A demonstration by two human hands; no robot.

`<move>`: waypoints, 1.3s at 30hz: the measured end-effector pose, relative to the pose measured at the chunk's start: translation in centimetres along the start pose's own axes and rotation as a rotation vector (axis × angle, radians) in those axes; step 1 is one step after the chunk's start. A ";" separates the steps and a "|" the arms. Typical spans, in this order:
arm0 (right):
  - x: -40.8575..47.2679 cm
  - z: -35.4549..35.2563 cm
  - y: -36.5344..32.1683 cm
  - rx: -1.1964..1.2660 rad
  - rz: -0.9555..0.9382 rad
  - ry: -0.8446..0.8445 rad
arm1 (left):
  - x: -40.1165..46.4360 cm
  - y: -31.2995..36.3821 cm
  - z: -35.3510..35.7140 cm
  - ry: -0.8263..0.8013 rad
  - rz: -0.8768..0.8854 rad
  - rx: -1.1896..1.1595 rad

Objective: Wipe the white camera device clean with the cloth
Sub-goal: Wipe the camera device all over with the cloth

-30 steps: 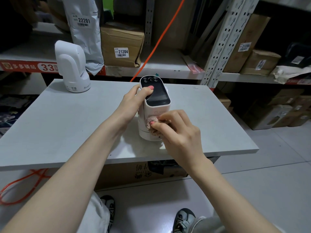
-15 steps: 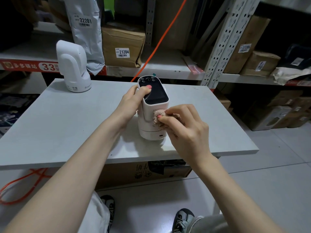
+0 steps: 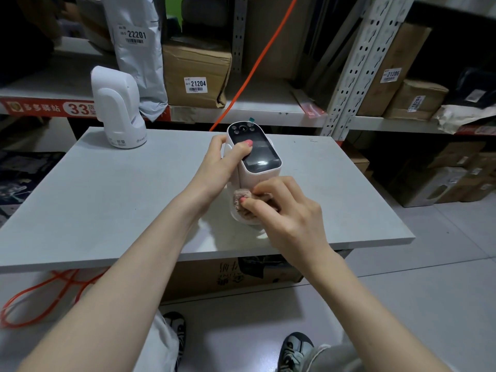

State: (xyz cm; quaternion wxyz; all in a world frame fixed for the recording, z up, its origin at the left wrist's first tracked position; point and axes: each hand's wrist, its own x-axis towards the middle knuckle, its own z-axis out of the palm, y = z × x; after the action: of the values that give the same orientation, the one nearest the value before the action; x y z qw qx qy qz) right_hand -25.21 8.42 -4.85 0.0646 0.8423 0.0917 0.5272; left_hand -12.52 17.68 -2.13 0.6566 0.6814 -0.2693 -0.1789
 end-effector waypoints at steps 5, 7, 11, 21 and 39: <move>-1.5 -0.2 1.1 -0.002 0.020 -0.013 | -0.3 0.0 0.4 -0.021 -0.012 -0.007; -1.6 -0.3 1.3 0.002 0.044 -0.018 | -0.4 0.1 0.5 -0.006 -0.017 -0.034; -1.9 -0.6 1.5 0.056 0.140 -0.049 | -0.6 0.0 0.6 0.043 -0.014 -0.084; -2.7 -0.3 2.0 0.097 0.355 -0.114 | -2.2 0.4 0.4 0.134 0.153 0.113; -2.3 0.1 2.9 0.101 0.339 -0.041 | -1.8 0.2 -1.1 -0.010 0.212 0.134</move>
State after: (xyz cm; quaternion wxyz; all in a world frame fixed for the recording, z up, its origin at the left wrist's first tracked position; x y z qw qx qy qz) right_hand -25.86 5.07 -6.34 -0.0658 0.8585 -0.0265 0.5079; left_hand -13.29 19.60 -2.01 0.6234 0.6906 -0.3546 -0.0937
